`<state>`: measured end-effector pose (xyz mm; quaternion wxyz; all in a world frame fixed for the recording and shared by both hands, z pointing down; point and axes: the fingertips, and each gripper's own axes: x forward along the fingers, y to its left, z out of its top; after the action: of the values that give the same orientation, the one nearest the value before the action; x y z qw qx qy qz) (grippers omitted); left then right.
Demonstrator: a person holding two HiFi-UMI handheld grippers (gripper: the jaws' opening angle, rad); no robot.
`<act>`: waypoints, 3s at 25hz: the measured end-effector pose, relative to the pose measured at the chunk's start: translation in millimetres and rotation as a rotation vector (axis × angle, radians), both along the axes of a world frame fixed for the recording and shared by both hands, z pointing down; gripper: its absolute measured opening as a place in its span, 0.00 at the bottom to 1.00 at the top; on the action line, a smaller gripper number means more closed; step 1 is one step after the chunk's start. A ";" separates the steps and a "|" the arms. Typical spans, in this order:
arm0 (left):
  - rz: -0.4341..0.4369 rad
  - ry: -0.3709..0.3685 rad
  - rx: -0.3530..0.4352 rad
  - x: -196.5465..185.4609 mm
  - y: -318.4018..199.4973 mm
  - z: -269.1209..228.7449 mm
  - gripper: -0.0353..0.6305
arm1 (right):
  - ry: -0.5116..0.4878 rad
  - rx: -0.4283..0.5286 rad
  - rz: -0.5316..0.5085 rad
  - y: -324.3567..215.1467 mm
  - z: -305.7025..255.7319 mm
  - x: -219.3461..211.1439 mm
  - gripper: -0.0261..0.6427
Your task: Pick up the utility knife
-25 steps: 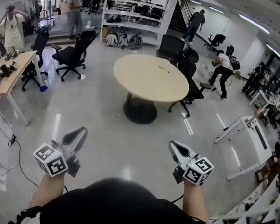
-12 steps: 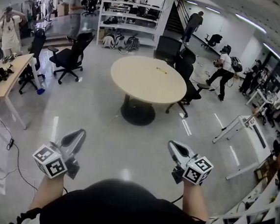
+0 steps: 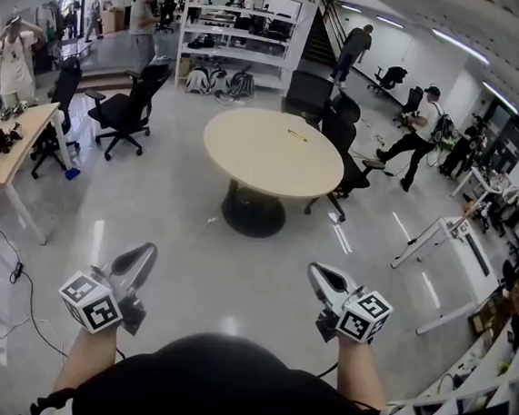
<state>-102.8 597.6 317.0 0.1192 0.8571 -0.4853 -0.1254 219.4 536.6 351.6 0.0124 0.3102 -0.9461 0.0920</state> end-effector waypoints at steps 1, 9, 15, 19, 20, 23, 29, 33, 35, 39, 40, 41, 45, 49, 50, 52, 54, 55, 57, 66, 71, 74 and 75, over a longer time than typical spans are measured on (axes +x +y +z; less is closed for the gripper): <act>-0.002 0.001 -0.001 -5.0 -0.3 0.2 0.04 | 0.000 0.000 -0.003 -1.1 0.2 -4.9 0.06; -0.037 0.005 0.006 -67.7 5.9 3.7 0.04 | -0.008 0.001 -0.035 -8.1 5.3 -66.1 0.06; -0.087 0.022 -0.011 -126.6 14.4 6.3 0.04 | 0.003 0.011 -0.067 -12.6 -1.9 -121.5 0.06; -0.107 0.033 -0.028 -154.8 14.8 16.8 0.04 | 0.007 0.009 -0.076 -20.2 0.5 -146.7 0.06; -0.110 0.035 -0.032 -159.2 14.3 19.7 0.04 | 0.010 0.007 -0.079 -22.3 1.7 -151.1 0.06; -0.116 0.044 -0.041 -170.9 10.2 28.2 0.04 | 0.023 -0.005 -0.089 -29.6 6.8 -163.2 0.06; -0.134 0.036 -0.059 -179.1 -15.7 38.8 0.04 | 0.016 -0.018 -0.104 -62.8 16.5 -171.5 0.06; -0.155 0.020 -0.078 -165.6 -42.5 42.1 0.04 | -0.007 -0.031 -0.115 -97.7 25.0 -158.1 0.06; -0.172 0.006 -0.077 -156.2 -59.1 37.8 0.04 | -0.016 -0.030 -0.131 -118.1 25.5 -150.0 0.06; -0.205 0.006 -0.052 -130.7 -103.5 24.3 0.04 | -0.038 -0.032 -0.168 -175.5 23.5 -129.3 0.06; -0.206 0.001 -0.043 -120.1 -115.1 20.0 0.04 | -0.042 -0.028 -0.181 -191.2 19.9 -122.7 0.06; -0.211 -0.009 -0.036 -109.1 -126.6 15.5 0.04 | -0.043 -0.021 -0.194 -205.7 14.9 -115.1 0.06; -0.225 -0.003 -0.021 -70.8 -172.9 10.0 0.04 | -0.053 -0.001 -0.217 -255.5 5.1 -80.0 0.06; -0.228 -0.005 -0.049 -36.1 -213.6 15.2 0.04 | -0.071 -0.014 -0.240 -298.8 15.7 -57.0 0.06; -0.228 -0.010 -0.052 -29.3 -222.8 16.6 0.04 | -0.073 -0.019 -0.243 -308.6 18.5 -51.2 0.06; -0.223 -0.014 -0.055 -19.1 -239.6 19.0 0.04 | -0.081 -0.030 -0.245 -326.8 22.8 -41.7 0.06; -0.227 -0.017 -0.068 -15.1 -253.2 20.4 0.04 | -0.088 -0.043 -0.248 -341.0 27.3 -37.8 0.06; -0.232 -0.019 -0.076 -15.4 -259.4 21.1 0.04 | -0.089 -0.049 -0.249 -347.3 29.8 -37.3 0.06; -0.233 -0.018 -0.085 -19.0 -272.4 22.7 0.04 | -0.088 -0.059 -0.246 -360.6 33.8 -38.4 0.06; -0.170 0.017 -0.085 -69.1 -350.9 40.6 0.04 | -0.055 -0.053 -0.174 -420.4 37.4 -76.2 0.06; -0.093 0.018 -0.062 -128.3 -412.9 35.6 0.04 | -0.054 -0.035 -0.112 -460.7 26.4 -132.6 0.06; -0.060 -0.012 -0.039 -168.8 -446.6 25.0 0.04 | -0.056 -0.011 -0.079 -485.5 16.1 -170.7 0.06; -0.049 -0.017 -0.029 -182.2 -456.7 24.0 0.04 | -0.057 -0.005 -0.069 -492.8 14.2 -182.3 0.06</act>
<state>-285.0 140.9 340.9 0.1246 0.8442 -0.5087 -0.1141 37.1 43.8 365.8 -0.0105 0.2746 -0.9560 0.1025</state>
